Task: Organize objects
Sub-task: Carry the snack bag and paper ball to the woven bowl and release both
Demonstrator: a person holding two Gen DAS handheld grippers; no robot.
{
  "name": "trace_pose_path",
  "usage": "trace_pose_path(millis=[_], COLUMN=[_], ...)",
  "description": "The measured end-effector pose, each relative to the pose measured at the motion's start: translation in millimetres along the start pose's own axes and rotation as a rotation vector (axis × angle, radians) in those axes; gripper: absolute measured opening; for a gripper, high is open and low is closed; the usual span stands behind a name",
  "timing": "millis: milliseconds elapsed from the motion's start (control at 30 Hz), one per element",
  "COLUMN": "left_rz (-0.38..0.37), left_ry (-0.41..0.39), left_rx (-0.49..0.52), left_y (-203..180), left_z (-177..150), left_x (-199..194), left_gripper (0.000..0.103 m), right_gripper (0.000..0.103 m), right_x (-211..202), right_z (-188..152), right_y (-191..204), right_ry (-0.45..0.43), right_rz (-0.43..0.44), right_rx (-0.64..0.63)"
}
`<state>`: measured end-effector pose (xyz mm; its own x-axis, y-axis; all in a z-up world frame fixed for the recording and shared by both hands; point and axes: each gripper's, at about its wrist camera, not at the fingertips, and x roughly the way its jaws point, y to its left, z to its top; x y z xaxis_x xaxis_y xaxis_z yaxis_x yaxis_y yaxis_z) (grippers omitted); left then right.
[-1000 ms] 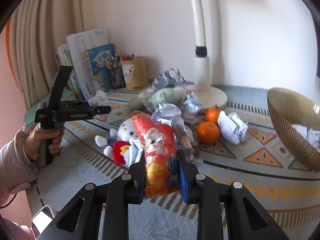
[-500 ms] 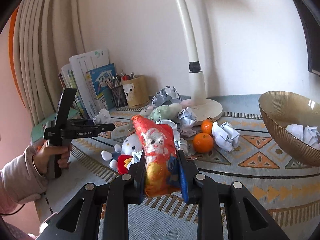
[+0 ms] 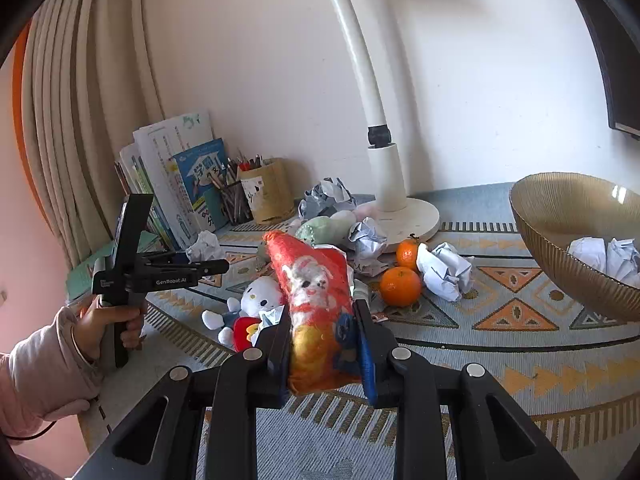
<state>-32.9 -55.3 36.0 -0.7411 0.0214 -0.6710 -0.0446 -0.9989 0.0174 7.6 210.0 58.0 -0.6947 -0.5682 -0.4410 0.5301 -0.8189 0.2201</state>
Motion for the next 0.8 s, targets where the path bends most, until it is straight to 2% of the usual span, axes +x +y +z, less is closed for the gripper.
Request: trace_pose_path(millis=[200,333,400,467,600,700,800], left_rz=[0.015,0.039,0.038,0.059,-0.024,-0.070,-0.166], left_ry=[0.000,-0.017,-0.040,-0.048,-0.099,-0.132,-0.146], left_rx=[0.003,0.011,0.035,0.061,0.044,0.097,0.131], left_y=[-1,-2,-6,-15,-40,-80,-132], left_z=[0,-1,0,8,52,92,129], left_x=[0,-4,-8,-13,-28,-31,-25], left_gripper=[0.052,0.052,0.052,0.052,0.052,0.052,0.052], right_gripper=[0.026,0.026,0.026,0.026,0.026,0.026,0.026], right_x=[-2,-1,2,2,-16,-37,-54], right_z=[0,1,2,5,35,70,102], right_y=[-3,-9,-16,-30,-48,-74,-107], right_ry=[-0.008,-0.005,0.017,0.024,-0.026,-0.075,-0.095], right_rz=[0.005,-0.022,-0.040,0.001,-0.016,-0.043,-0.119], right_rx=[0.018,0.045,0.091,0.173,0.187,0.209,0.218])
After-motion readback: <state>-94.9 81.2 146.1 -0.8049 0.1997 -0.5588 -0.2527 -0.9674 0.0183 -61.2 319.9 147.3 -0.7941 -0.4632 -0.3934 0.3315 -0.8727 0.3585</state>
